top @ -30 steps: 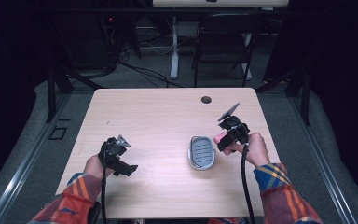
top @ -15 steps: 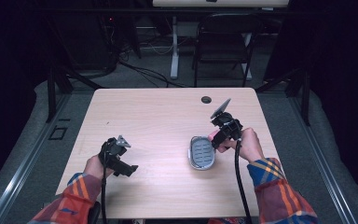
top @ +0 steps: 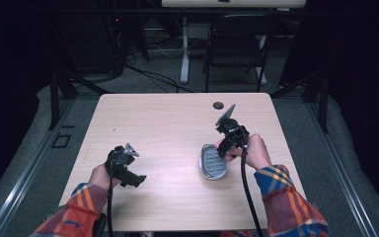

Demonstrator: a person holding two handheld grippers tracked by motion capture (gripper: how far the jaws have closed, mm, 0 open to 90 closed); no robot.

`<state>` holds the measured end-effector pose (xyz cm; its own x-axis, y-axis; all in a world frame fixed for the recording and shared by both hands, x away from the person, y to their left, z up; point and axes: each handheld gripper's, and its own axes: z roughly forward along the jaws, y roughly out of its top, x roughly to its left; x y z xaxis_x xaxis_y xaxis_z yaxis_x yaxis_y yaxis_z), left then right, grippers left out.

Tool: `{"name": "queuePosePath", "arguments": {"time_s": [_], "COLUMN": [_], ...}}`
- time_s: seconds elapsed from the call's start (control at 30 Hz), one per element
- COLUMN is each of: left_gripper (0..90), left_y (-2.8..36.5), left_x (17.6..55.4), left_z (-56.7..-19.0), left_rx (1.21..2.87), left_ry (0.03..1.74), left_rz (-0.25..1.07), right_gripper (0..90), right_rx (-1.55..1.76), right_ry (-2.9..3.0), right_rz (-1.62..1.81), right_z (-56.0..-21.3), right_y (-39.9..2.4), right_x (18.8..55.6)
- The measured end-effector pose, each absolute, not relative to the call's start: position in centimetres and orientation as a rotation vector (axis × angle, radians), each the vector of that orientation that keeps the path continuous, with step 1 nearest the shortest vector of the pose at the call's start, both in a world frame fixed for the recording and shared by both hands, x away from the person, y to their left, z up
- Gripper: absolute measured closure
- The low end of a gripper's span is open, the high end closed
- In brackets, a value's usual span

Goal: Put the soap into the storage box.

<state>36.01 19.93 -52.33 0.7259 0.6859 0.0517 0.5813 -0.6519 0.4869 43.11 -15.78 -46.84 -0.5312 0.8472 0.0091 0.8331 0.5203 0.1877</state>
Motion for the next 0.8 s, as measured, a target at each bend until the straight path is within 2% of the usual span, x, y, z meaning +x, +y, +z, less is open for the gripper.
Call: {"name": "queuePosePath", "arguments": {"time_s": [0.8], "left_gripper": [1.3], "left_y": [20.0], "left_x": [36.0], "left_z": [-52.3], "left_rx": [2.491], "left_ry": [0.962], "left_rz": [0.315], "right_gripper": [36.7], "right_rx": [1.487], "right_ry": [2.656], "right_rz": [0.086], "right_z": [-48.9], "right_y": [-11.4], "right_x": [43.8]}}
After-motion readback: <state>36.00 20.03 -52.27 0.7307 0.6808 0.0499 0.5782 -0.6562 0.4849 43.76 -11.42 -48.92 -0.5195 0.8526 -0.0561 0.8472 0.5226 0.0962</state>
